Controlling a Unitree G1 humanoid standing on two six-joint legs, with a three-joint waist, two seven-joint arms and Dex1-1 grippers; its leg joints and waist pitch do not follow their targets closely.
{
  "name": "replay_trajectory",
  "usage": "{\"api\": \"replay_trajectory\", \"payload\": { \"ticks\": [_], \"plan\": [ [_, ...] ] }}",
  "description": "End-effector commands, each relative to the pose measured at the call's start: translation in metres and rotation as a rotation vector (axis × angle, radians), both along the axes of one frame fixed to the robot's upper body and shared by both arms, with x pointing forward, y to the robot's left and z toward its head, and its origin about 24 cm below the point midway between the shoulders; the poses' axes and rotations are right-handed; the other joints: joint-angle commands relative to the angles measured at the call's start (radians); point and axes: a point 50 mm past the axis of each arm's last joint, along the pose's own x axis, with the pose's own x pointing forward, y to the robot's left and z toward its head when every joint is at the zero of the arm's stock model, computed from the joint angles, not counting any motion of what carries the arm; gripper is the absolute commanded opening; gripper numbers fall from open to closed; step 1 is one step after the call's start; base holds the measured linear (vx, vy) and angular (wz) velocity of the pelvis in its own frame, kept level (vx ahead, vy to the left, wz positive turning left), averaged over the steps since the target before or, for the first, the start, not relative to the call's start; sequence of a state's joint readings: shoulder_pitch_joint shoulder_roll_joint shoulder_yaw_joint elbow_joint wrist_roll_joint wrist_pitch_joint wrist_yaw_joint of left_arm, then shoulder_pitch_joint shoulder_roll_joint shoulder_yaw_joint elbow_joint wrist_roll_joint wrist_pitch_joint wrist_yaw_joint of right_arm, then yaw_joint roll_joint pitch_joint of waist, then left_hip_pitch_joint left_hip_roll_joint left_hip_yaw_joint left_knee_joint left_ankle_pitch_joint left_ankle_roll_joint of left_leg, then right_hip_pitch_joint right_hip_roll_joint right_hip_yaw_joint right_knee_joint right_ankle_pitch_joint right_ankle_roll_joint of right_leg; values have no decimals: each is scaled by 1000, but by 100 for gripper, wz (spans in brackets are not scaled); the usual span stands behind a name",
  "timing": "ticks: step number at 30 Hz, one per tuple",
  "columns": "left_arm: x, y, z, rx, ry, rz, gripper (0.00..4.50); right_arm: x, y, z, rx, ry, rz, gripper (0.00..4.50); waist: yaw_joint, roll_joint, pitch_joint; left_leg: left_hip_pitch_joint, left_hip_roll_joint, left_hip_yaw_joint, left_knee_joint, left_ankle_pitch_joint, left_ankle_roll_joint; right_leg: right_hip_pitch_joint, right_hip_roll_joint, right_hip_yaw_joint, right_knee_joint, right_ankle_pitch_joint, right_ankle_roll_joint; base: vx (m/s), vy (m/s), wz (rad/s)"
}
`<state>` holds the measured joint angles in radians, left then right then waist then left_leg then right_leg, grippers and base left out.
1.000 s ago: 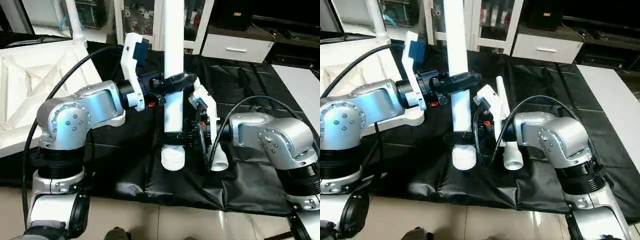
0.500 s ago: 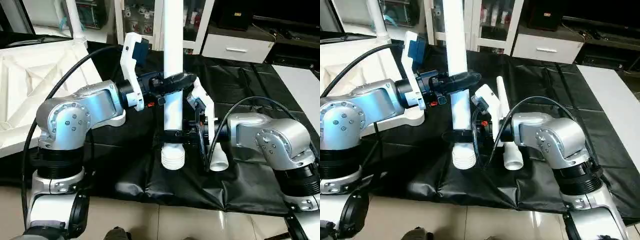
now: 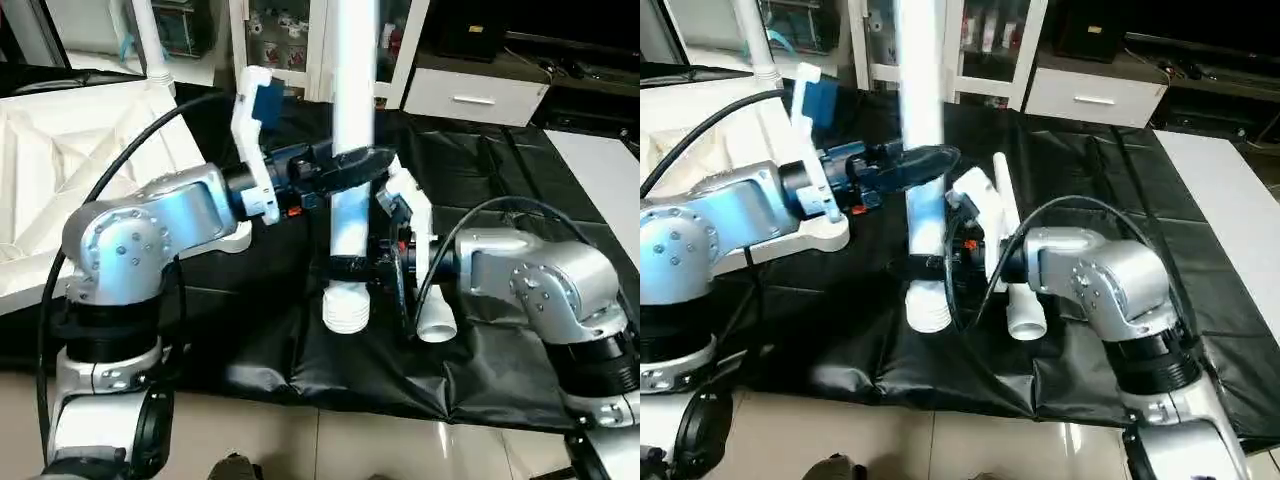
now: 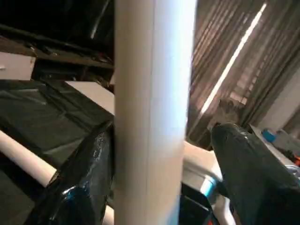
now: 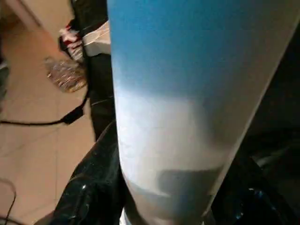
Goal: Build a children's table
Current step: Pick table leg
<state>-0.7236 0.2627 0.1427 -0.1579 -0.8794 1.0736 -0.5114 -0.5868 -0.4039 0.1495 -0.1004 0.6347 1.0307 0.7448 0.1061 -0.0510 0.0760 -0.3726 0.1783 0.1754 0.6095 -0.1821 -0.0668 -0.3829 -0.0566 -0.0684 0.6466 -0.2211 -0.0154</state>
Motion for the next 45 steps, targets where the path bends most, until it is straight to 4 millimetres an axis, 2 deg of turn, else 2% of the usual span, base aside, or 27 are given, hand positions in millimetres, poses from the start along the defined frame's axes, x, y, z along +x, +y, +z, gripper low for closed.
{"api": "replay_trajectory", "payload": {
  "ticks": [1,7,8,11,17,19,22,23,24,25,27,28,29,30,31,32,33,34,35,36,37,38,40,42,43,44,45],
  "plan": [
    [-2,4,6,6,-70,64,374,8,-17,5,22,-39,-139,185,5,16,-84,14,53,-19,-62,-40,-25,56,-90,62,-64,17,-215,0,0,0],
    [-10,4,-8,75,-109,102,395,21,-37,0,8,-67,-350,185,2,9,-83,16,52,-16,-65,-51,-40,53,-85,62,-68,-17,-193,0,0,0],
    [-8,10,-12,94,-141,227,397,24,-43,1,-32,-158,-445,185,2,23,-83,16,56,-18,-65,-58,-49,51,-87,62,-69,-13,-188,0,0,0],
    [-4,29,-21,99,-173,484,397,23,-46,11,-43,-412,-547,185,-2,13,-84,12,53,-17,-64,-71,-59,57,-87,62,-71,-6,-169,0,0,0],
    [-22,65,-78,471,-271,916,397,-3,-36,-9,14,-384,-715,185,-20,20,-82,12,51,-21,-70,-101,-23,50,-82,65,-82,-66,-86,0,0,0],
    [-30,72,-96,422,-209,1034,397,-16,-34,-30,40,-341,-791,185,-8,-14,-84,-3,40,-8,-55,-103,56,68,-129,90,-102,-106,-131,0,0,0],
    [-29,76,-100,434,-196,1098,397,-14,-34,-36,-29,-355,-853,185,39,8,-76,-36,59,-57,43,-109,117,82,-281,174,-165,-309,-174,-11,35,-1],
    [-28,77,-100,432,-191,1108,397,-13,-34,-35,-36,-362,-863,185,47,30,-75,-41,67,-71,60,-113,113,79,-302,185,-173,-340,-189,-34,106,-2],
    [-25,74,-103,442,-201,1108,397,-9,-35,-33,-55,-394,-869,185,39,28,-70,-52,67,-85,49,-105,111,79,-274,164,-166,-369,-207,-50,187,-8],
    [-24,73,-104,450,-219,1106,397,-8,-35,-32,-60,-406,-867,185,28,29,-67,-33,54,-68,-4,-108,133,66,-202,112,-152,-396,-192,-51,233,-4],
    [-21,69,-108,461,-224,1094,397,-6,-36,-31,-57,-428,-850,185,-11,60,-70,49,33,-28,-73,-180,177,9,-76,33,-100,-335,-126,-60,234,4],
    [-21,69,-108,461,-224,1094,397,-6,-36,-31,-57,-428,-850,185,-46,80,-70,72,26,-9,-124,-302,168,-22,1,-32,-18,-270,-69,-77,225,19],
    [-19,66,-112,475,-224,1100,397,-7,-36,-30,-46,-433,-840,185,-60,75,-71,68,31,-8,-144,-332,163,-25,14,-53,40,-211,-37,-77,225,19],
    [-19,65,-113,489,-230,1109,397,-8,-36,-31,-42,-432,-840,185,-62,68,-70,54,53,-2,-166,-376,144,-26,1,-72,82,-124,6,-74,186,17],
    [-18,62,-113,486,-227,1094,397,-8,-36,-32,-41,-428,-838,185,-70,56,-64,42,72,8,-185,-435,87,-13,-24,-69,68,-105,0,-81,137,11],
    [-17,60,-113,484,-234,1079,397,-8,-36,-33,-42,-423,-838,185,-69,29,-66,40,69,20,-184,-508,-25,-3,-72,-31,7,-176,-25,-81,137,11],
    [-16,58,-113,490,-249,1076,397,-8,-37,-35,-42,-419,-838,185,-57,-2,-76,24,62,-3,-117,-520,-81,-1,-160,31,-68,-287,-62,-89,95,15],
    [-14,54,-116,521,-256,1067,397,-7,-39,-40,-52,-403,-845,185,-25,3,-71,40,44,-77,76,-340,-47,-4,-324,131,-175,-444,-150,-54,130,-10],
    [-13,52,-115,552,-285,1062,397,-7,-41,-42,-64,-392,-857,185,-40,6,-62,3,41,-136,103,-174,-36,33,-321,117,-149,-442,-164,-54,130,-10],
    [-13,51,-113,545,-283,1066,397,-7,-42,-42,-48,-376,-868,185,-86,29,-59,-61,39,-151,15,-106,-118,82,-150,-39,-96,-501,-103,-18,168,-45],
    [-14,50,-111,529,-282,1076,397,-8,-43,-41,-25,-360,-881,185,-93,96,-82,25,174,-251,-129,-519,-242,-6,-26,-17,64,-247,3,-66,115,-15],
    [-14,50,-110,537,-274,1089,397,-9,-46,-41,-27,-356,-885,185,-97,105,-75,-12,159,-227,-160,-666,-294,-7,1,-32,137,-89,18,-66,115,-15],
    [-14,50,-110,539,-272,1099,397,-10,-49,-44,-43,-350,-888,185,-107,100,-78,4,124,-211,-141,-668,-185,-14,1,-32,112,-72,-2,-96,31,-2],
    [-14,51,-110,536,-264,1106,397,-11,-51,-47,-53,-346,-892,185,-113,81,-87,8,74,-189,-124,-582,-84,21,-36,-1,34,-57,-14,-90,-19,-10],
    [-14,50,-107,496,-274,1085,397,-12,-49,-46,-56,-355,-878,185,-106,40,-93,-14,21,-157,-93,-497,-83,45,-94,36,-47,-91,-28,-100,-79,-22],
    [-14,49,-105,494,-291,1076,397,-12,-48,-44,-56,-367,-870,185,-77,25,-94,-64,0,-115,-44,-286,-46,80,-183,61,-104,-142,-58,-100,-79,-22],
    [-15,48,-104,488,-301,1069,397,-12,-47,-42,-47,-377,-856,185,-65,14,-86,-58,1,-103,-25,-224,-24,67,-192,63,-124,-251,-39,-118,-89,-26]
  ]
}}
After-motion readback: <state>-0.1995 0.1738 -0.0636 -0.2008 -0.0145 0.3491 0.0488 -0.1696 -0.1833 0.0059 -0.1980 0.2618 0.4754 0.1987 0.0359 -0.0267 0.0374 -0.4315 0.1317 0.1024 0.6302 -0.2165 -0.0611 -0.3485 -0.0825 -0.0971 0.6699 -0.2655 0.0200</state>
